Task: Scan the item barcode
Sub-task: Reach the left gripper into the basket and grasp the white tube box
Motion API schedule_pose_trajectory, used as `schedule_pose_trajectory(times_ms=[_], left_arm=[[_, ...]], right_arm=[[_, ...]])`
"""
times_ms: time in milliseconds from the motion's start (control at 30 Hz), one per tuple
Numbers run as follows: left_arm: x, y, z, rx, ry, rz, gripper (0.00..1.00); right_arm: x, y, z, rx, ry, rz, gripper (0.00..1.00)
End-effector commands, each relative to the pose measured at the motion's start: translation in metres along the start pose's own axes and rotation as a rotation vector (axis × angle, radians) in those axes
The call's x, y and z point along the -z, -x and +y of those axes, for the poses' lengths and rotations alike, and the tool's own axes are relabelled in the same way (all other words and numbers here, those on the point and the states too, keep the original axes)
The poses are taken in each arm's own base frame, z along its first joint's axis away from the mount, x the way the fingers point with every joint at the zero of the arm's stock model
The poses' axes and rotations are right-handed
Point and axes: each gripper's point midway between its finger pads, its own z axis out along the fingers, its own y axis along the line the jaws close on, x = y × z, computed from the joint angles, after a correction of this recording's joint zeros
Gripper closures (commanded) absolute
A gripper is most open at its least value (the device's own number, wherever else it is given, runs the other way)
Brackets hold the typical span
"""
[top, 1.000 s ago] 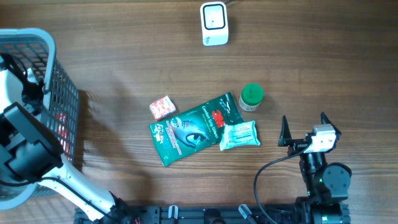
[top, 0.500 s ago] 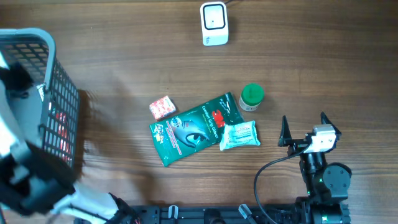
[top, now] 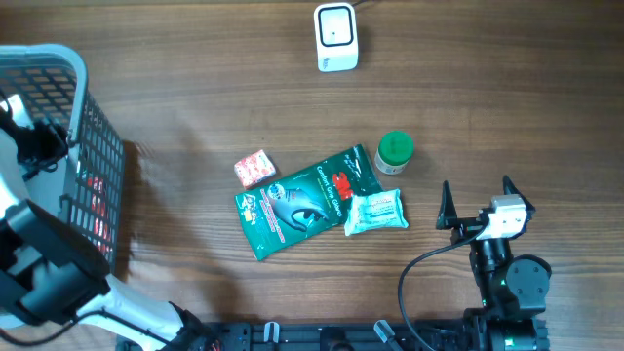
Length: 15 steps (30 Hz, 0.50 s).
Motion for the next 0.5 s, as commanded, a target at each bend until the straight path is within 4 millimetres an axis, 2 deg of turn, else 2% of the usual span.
schedule_pose_trajectory(times_ms=[0,133,200,267,433,467], left_arm=[[-0.029,-0.007,-0.004,-0.04,-0.039,0.054,0.28],[-0.062,-0.019,-0.004,-0.036,-0.048,0.132,0.27],[-0.076,-0.026,-0.008,-0.032,-0.073,0.167,0.23],[-0.086,-0.03,-0.011,-0.029,-0.095,0.185,0.25],[-0.09,-0.029,-0.01,-0.029,-0.087,0.185,0.75],[-0.09,-0.029,-0.008,-0.03,-0.073,0.186,0.78]], right_arm=[[0.0,0.002,0.001,0.01,0.008,-0.009,0.0],[0.0,0.002,0.001,0.01,0.008,-0.009,0.0],[0.0,0.002,0.001,0.01,0.008,-0.009,0.0],[0.0,0.002,0.001,0.01,0.008,-0.009,0.0],[0.0,0.002,0.001,0.01,0.008,-0.009,0.0],[0.0,0.002,0.001,0.01,0.008,-0.009,0.0]])
